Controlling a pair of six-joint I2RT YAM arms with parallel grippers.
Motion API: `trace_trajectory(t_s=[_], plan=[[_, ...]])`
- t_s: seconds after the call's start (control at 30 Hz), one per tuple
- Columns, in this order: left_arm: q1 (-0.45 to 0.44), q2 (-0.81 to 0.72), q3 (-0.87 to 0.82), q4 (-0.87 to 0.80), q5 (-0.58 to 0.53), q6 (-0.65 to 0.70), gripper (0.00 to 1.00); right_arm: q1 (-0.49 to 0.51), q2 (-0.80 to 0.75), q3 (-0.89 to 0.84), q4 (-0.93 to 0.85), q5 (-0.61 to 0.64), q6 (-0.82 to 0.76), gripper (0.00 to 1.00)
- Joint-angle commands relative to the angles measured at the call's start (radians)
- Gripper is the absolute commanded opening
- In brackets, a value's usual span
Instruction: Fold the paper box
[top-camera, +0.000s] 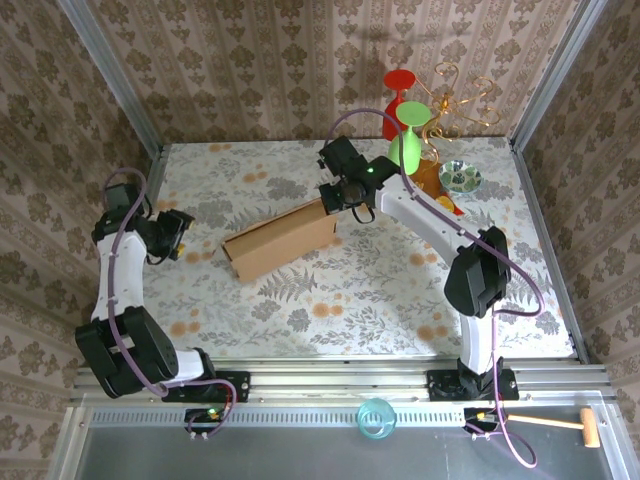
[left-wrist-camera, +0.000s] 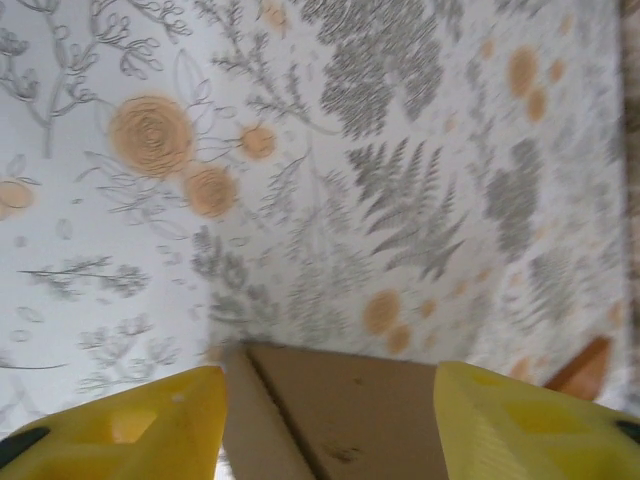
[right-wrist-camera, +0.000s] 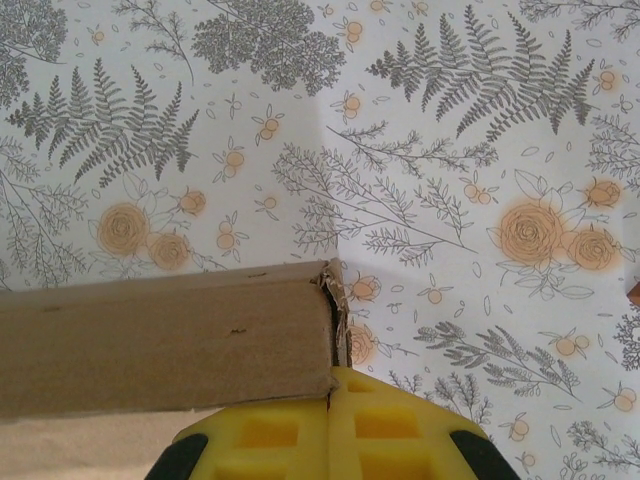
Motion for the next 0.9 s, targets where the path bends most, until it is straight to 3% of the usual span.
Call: trace_trajectory(t_s=[0.0,0.17,0.33,0.4,0.57,0.87], plan=[[-0.019,-0.048,0.005,-0.066,-0.009,0.232,0.51,-0.006,0.06,0.046,-0.12,0.011,-0.023,0.0],[-0.112,-0.091,0.086,-0.128,-0.001,0.401,0.41,-0.008,0.107,0.124,-0.17,0.014,-0.031,0.0],[-0.259,-0.239,0.09,-0.221,-0.147,0.45,0.4,-0.008,0.133,0.169,-0.199,0.006,-0.033,0.0],[-0.283,-0.312,0.077,-0.24,-0.181,0.471,0.44,-0.008,0.134,0.173,-0.2,0.001,-0.034,0.0],[-0.296,-0.312,0.062,-0.268,-0.22,0.597,0.55,-0.01,0.137,0.187,-0.204,-0.012,-0.045,0.0],[-0.307,-0.189,0.07,-0.216,-0.175,0.713,0.54,-0.02,0.16,0.22,-0.226,-0.031,-0.054,0.0]])
